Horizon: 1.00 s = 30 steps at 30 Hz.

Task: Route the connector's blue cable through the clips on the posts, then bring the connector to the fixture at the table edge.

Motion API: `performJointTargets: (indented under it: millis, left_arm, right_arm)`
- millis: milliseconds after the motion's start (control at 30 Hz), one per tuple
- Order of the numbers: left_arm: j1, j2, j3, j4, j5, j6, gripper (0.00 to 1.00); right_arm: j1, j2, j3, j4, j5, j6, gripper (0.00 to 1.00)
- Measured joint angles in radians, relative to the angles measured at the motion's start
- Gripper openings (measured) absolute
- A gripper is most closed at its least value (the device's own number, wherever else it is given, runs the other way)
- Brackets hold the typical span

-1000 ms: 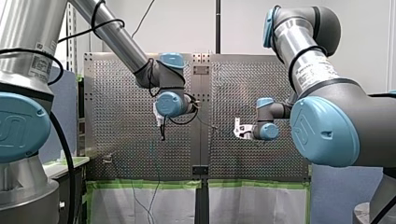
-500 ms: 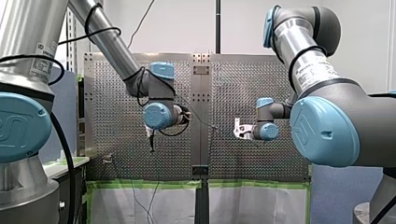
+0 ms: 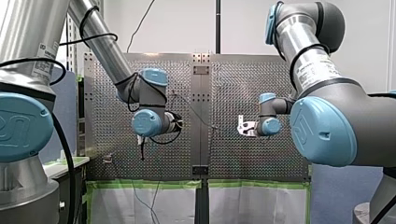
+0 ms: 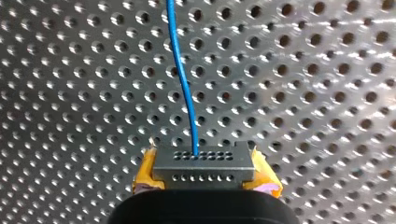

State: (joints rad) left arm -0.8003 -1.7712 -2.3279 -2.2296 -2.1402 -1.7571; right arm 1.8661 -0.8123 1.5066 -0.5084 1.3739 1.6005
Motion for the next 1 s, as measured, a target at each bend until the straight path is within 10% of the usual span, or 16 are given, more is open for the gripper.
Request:
performJointTargets:
  millis: [567, 1000]
  left_arm:
    - [0.014, 0.000, -0.005, 0.004, 0.024, 0.004, 1.00]
    - [0.023, 0.000, -0.006, 0.005, 0.024, 0.005, 1.00]
  right_arm:
    - [-0.013, -0.145, 0.014, 0.098, 0.027, -0.033, 0.00]
    - [-0.060, -0.255, 0.114, 0.009, 0.106, 0.008, 0.00]
